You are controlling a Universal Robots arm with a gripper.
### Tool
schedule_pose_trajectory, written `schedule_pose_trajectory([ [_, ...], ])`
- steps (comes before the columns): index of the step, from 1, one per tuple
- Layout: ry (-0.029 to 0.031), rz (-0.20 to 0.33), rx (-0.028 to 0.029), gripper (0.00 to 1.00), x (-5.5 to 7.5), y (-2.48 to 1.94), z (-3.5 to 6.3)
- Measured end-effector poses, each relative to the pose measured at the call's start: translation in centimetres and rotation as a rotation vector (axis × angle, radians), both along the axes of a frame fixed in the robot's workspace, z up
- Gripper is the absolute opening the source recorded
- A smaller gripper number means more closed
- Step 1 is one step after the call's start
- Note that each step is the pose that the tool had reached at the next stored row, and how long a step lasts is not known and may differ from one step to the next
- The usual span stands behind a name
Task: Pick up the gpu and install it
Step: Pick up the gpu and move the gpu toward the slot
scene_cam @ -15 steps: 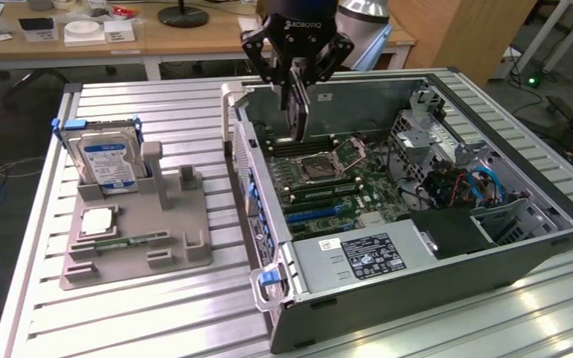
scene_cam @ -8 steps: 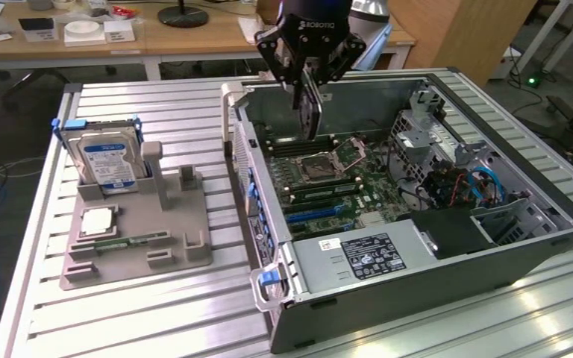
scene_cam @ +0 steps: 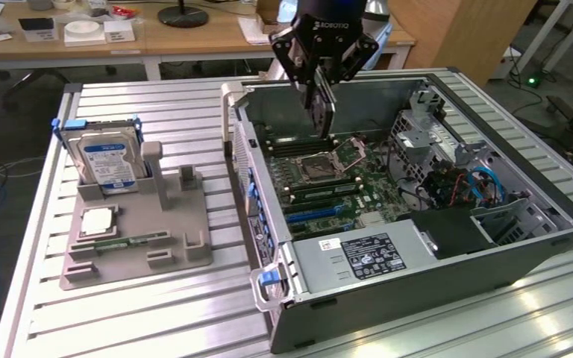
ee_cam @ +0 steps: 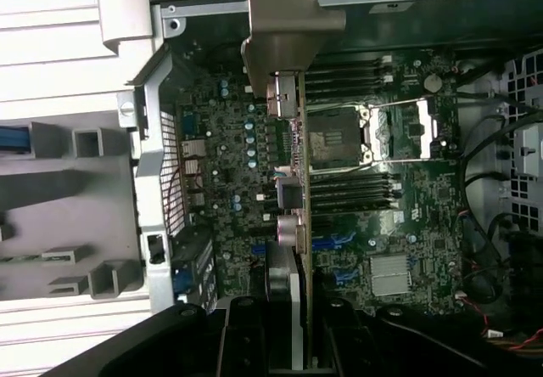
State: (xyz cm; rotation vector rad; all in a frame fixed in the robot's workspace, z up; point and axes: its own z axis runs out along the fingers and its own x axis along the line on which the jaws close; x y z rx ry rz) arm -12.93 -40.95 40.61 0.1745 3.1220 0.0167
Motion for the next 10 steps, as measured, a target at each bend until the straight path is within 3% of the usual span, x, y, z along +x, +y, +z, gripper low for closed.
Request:
schedule_pose_trajectory([
  [10,0.0,0.0,0.0,0.29,2.4,0.0,-0.05],
])
